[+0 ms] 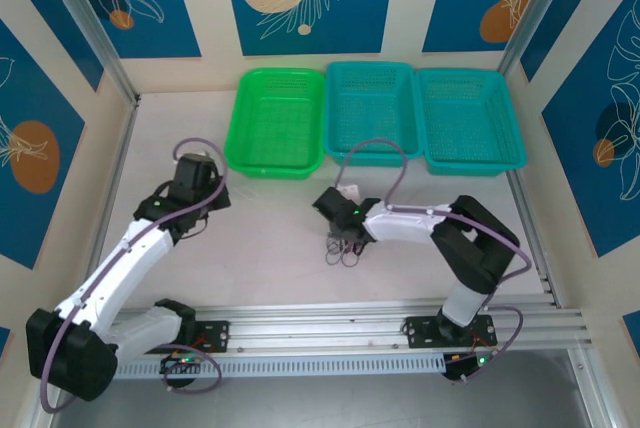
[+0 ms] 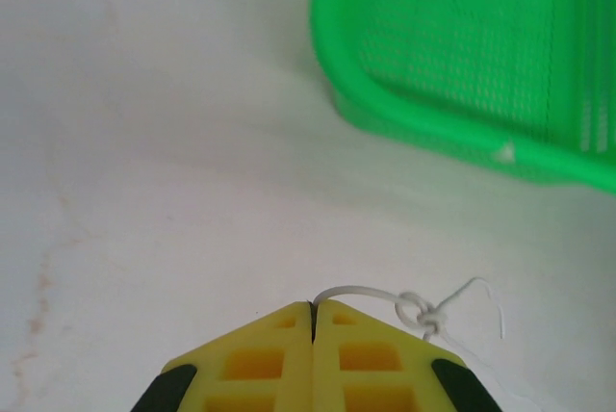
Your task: Untangle the cables
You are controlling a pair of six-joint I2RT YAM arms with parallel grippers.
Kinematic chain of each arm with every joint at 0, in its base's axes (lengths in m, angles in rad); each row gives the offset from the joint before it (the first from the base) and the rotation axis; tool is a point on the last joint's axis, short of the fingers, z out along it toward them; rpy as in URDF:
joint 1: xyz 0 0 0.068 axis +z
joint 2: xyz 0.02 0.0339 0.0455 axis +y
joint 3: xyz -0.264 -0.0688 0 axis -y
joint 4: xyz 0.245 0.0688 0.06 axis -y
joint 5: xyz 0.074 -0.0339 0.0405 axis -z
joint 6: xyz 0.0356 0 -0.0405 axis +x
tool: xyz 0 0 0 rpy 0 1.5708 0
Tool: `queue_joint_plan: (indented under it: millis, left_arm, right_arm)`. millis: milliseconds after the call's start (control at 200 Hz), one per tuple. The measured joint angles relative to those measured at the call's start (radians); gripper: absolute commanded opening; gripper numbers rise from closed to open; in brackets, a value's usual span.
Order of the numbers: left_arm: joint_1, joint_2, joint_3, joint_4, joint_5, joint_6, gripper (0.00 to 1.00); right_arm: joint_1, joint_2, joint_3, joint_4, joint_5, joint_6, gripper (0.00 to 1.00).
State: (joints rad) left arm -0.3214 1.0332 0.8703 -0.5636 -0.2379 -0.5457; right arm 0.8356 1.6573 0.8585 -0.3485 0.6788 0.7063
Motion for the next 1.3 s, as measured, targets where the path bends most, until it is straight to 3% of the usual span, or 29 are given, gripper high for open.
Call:
queue_joint_plan:
  millis: [195, 285, 375, 435, 560, 730, 1060, 1155, 1300]
  left_arm:
    - [0.061, -0.053, 0.034, -0.026, -0.018, 0.007, 0.0]
    - [0.063, -0.052, 0.034, -0.026, 0.01, 0.015, 0.0]
    - [0.063, -0.052, 0.024, 0.003, 0.087, 0.034, 0.0]
    - [0.063, -0.052, 0.008, 0.036, 0.152, 0.041, 0.0]
    - [0.033, -0.047, -0.035, 0.105, 0.253, 0.044, 0.0]
    - [0.003, -0.044, -0.047, 0.121, 0.26, 0.044, 0.0]
    - [0.065, -0.059, 0.008, -0.004, -0.007, 0.037, 0.0]
    - [0.131, -0.059, 0.027, -0.019, -0.038, 0.037, 0.0]
    - [0.268, -0.072, 0.043, -0.043, -0.041, 0.037, 0.0]
  right_arm:
    - [-0.13, -0.153, -0.165, -0.003, -0.023, 0.095, 0.38]
    - [-0.166, -0.215, -0.195, -0.005, -0.064, 0.105, 0.44]
    - [-0.147, -0.275, -0.186, -0.005, -0.113, 0.075, 0.52]
    - [-0.112, -0.306, -0.156, -0.009, -0.138, 0.048, 0.66]
    - [-0.04, -0.317, -0.036, -0.007, -0.16, -0.031, 0.68]
    - [0.014, -0.23, 0.084, -0.005, -0.14, -0.066, 0.59]
    - [0.006, -0.168, -0.104, -0.052, -0.119, 0.115, 0.43]
    - [-0.056, -0.192, -0.175, -0.049, -0.112, 0.162, 0.34]
    - [-0.24, -0.364, -0.291, -0.023, -0.135, 0.177, 0.33]
